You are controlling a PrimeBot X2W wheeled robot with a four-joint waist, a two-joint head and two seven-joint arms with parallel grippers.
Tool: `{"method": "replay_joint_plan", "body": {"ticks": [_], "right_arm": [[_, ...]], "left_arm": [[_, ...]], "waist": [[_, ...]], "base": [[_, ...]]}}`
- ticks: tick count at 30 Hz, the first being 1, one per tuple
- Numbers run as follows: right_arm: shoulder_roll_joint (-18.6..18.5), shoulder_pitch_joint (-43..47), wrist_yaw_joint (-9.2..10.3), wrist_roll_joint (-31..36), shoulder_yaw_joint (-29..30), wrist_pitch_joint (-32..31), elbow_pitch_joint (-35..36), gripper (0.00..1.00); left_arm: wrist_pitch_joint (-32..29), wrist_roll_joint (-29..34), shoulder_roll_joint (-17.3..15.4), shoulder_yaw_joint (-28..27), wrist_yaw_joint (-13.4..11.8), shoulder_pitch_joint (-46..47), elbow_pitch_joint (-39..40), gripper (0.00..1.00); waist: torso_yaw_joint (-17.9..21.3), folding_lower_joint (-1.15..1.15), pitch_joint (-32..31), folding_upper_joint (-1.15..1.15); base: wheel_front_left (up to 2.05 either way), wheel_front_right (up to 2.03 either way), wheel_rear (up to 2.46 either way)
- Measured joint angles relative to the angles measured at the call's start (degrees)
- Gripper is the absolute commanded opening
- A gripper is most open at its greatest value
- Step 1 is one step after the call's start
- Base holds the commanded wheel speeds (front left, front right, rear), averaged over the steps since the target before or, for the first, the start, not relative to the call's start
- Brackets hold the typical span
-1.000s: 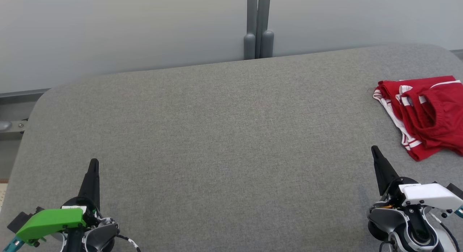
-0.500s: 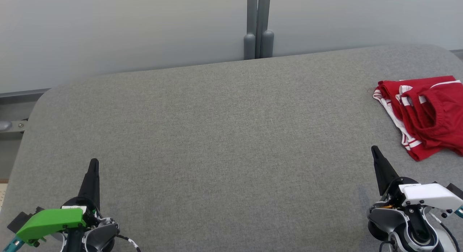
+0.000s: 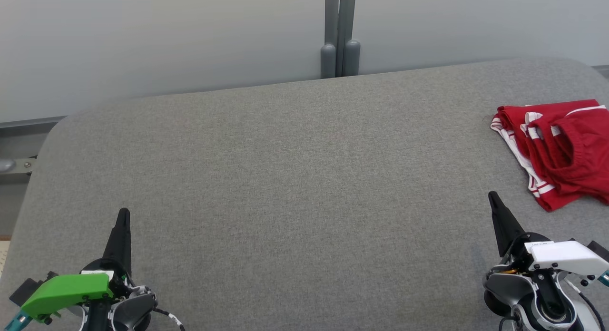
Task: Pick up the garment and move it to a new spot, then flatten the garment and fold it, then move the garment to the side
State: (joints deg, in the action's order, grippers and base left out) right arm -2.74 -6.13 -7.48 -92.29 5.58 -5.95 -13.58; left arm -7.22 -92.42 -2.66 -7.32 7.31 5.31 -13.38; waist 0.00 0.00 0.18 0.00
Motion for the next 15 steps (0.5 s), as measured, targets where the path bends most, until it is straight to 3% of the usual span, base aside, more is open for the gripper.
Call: {"method": "replay_joint_plan", "body": {"ticks": [15], "right_arm": [[0.0,0.0,0.0,0.0,0.0,0.0,0.0,0.0]], "left_arm": [[0.0,0.0,0.0,0.0,0.0,0.0,0.0,0.0]], "waist": [[0.0,0.0,0.0,0.0]], "base": [[0.0,0.0,0.0]]}}
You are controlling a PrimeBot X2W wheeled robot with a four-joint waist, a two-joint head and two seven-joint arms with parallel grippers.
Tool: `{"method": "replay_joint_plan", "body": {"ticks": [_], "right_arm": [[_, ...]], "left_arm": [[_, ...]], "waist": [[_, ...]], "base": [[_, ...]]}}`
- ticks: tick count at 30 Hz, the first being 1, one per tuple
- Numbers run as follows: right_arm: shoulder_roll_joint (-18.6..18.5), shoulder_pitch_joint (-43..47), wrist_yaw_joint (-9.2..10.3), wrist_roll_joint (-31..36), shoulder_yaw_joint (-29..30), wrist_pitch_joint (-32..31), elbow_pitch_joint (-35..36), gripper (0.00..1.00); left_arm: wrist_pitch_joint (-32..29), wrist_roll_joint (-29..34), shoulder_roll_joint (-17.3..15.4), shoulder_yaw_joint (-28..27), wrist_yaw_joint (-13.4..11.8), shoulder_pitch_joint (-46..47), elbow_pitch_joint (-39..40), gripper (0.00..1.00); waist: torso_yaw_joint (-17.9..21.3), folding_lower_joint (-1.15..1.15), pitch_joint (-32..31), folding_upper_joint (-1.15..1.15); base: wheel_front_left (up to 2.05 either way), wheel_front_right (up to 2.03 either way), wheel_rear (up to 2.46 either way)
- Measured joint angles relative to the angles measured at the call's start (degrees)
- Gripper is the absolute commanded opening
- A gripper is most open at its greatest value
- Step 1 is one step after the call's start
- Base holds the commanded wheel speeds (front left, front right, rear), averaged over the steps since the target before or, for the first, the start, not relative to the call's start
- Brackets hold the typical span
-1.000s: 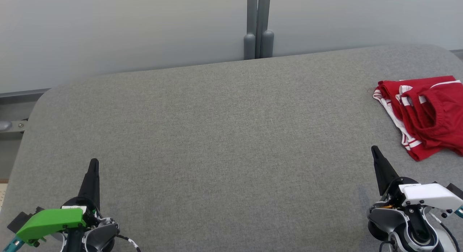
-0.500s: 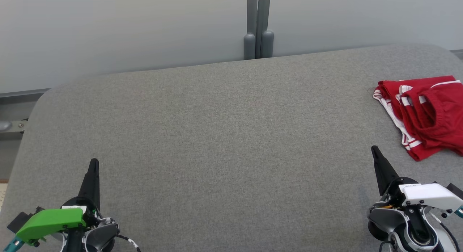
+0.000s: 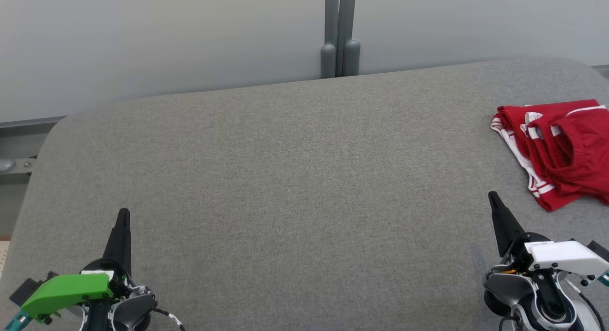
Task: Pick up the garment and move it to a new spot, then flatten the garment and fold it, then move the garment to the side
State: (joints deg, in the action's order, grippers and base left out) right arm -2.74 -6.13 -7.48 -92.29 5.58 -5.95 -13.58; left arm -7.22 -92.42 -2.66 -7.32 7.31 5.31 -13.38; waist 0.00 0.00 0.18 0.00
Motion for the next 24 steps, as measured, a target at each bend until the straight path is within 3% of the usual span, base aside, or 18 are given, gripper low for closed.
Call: {"method": "replay_joint_plan", "body": {"ticks": [24], "right_arm": [[0.0,0.0,0.0,0.0,0.0,0.0,0.0,0.0]], "left_arm": [[0.0,0.0,0.0,0.0,0.0,0.0,0.0,0.0]], "waist": [[0.0,0.0,0.0,0.0]], "base": [[0.0,0.0,0.0]]}}
